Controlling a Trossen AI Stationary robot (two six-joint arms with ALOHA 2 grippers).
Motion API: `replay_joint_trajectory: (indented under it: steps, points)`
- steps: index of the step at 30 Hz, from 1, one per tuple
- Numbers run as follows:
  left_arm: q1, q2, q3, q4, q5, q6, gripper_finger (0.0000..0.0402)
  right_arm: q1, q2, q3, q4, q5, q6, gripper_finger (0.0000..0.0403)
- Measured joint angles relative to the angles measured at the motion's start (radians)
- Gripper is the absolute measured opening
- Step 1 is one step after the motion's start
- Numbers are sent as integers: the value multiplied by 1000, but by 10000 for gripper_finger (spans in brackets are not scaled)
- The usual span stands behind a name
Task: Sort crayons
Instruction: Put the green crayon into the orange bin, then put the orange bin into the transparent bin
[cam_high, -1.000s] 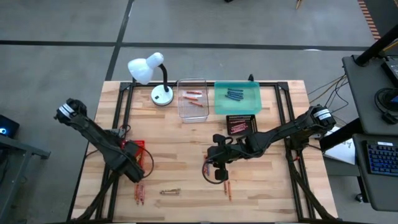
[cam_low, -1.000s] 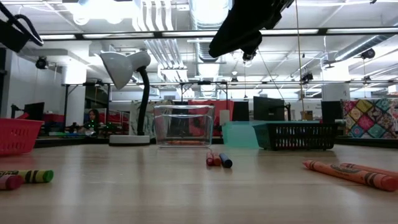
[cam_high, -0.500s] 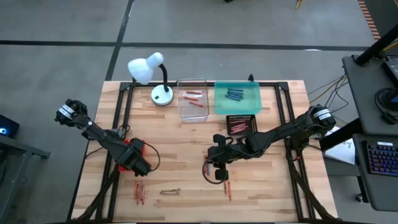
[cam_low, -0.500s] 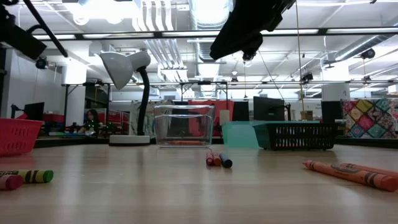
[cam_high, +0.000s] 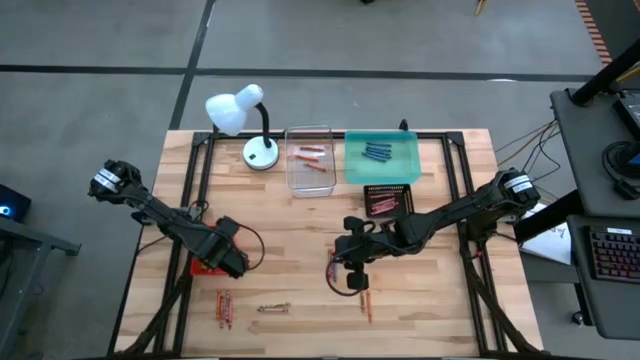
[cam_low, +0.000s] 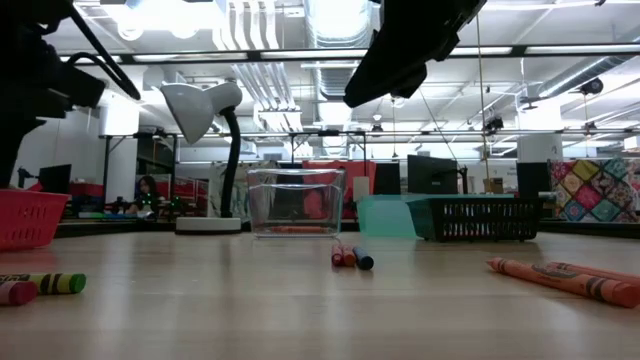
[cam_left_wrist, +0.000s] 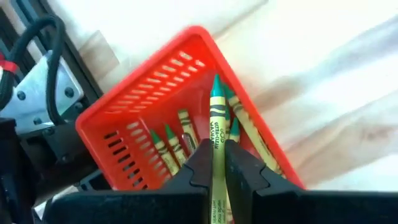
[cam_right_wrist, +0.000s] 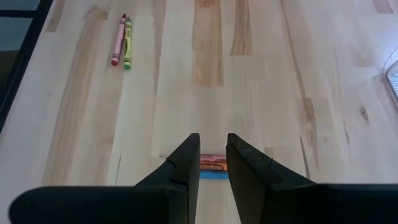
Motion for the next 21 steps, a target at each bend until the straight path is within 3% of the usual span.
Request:
replay_joint_trajectory:
  steps: [14,21]
  points:
    - [0,0,-3,-4,-12,-23,63,0,0,0,46,0,-15,68]
    - [-1,0,40,-12,-44,69,82,0,0,0,46,0,25,68]
